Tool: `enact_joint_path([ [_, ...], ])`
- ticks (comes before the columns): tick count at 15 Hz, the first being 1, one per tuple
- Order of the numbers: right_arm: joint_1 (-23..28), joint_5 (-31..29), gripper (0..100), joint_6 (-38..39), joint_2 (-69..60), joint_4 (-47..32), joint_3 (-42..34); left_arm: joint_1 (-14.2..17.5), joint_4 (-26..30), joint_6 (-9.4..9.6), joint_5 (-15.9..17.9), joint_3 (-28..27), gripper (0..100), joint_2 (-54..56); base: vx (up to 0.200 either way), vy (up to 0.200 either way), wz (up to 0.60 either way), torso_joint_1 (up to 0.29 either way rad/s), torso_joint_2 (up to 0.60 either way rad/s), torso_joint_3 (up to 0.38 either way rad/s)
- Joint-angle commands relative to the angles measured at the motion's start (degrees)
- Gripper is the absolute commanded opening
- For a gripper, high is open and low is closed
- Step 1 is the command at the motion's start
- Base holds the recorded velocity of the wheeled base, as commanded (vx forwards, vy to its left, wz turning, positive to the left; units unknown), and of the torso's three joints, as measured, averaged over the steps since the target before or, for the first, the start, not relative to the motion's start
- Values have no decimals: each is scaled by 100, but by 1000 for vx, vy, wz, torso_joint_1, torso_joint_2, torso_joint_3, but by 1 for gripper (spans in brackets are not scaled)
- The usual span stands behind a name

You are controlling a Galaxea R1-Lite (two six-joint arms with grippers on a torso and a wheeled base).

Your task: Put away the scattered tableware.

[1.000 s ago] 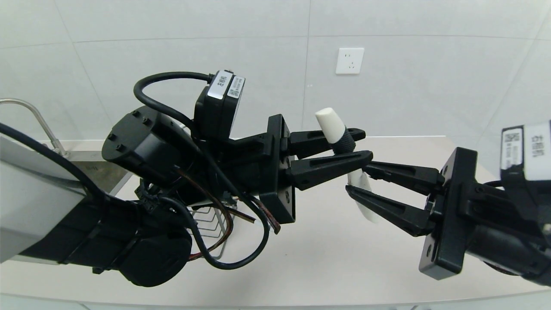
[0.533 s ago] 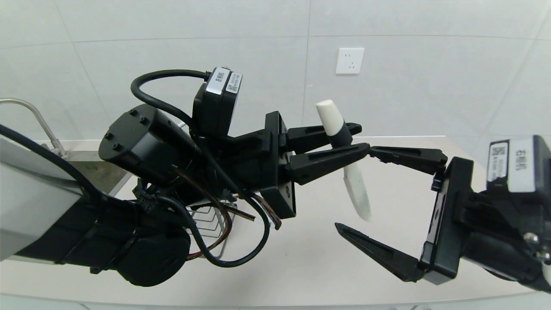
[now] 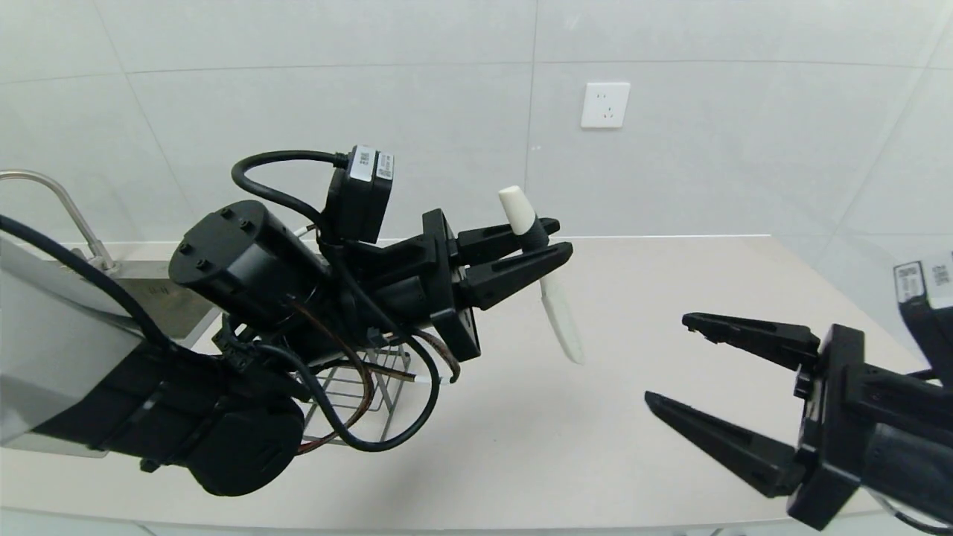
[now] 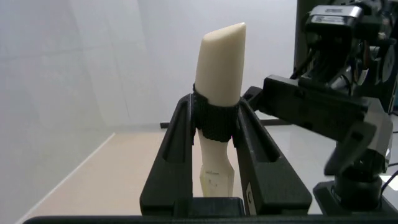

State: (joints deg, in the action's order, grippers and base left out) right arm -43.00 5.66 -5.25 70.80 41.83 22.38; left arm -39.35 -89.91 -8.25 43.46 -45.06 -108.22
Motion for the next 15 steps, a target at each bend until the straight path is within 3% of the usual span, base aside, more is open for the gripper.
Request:
enact_joint_path([
  [1,1188,181,0,455,-462,10,-577,86,-9,122,-4,507,0,442,0,0,0,0,0,0],
  [2,1742,366,0,350,-559,142,-937,103,-9,131,-4,788,0,732,0,0,0,0,0,0],
  [3,1847,384,0,306,-647,230,-1104,121,-9,131,-4,885,0,828,0,0,0,0,0,0],
  [5,2313,559,0,-143,-1754,572,-1948,472,-9,140,-13,1368,0,1391,0,0,0,0,0,0],
  [8,3227,1016,0,-397,-3653,203,-2229,1017,-9,184,-13,1711,0,1822,0,0,0,0,0,0],
  [9,3412,1025,0,-389,-4250,-25,-2238,1105,-9,254,-22,1711,0,1874,0,0,0,0,0,0],
  [12,3807,1034,0,-336,-6166,-957,-2229,1457,-1,825,-13,1720,0,1883,0,0,0,0,0,0],
  [15,4221,1394,0,-292,-6843,-975,-2238,1465,184,896,-4,1482,0,2173,0,0,0,0,0,0],
])
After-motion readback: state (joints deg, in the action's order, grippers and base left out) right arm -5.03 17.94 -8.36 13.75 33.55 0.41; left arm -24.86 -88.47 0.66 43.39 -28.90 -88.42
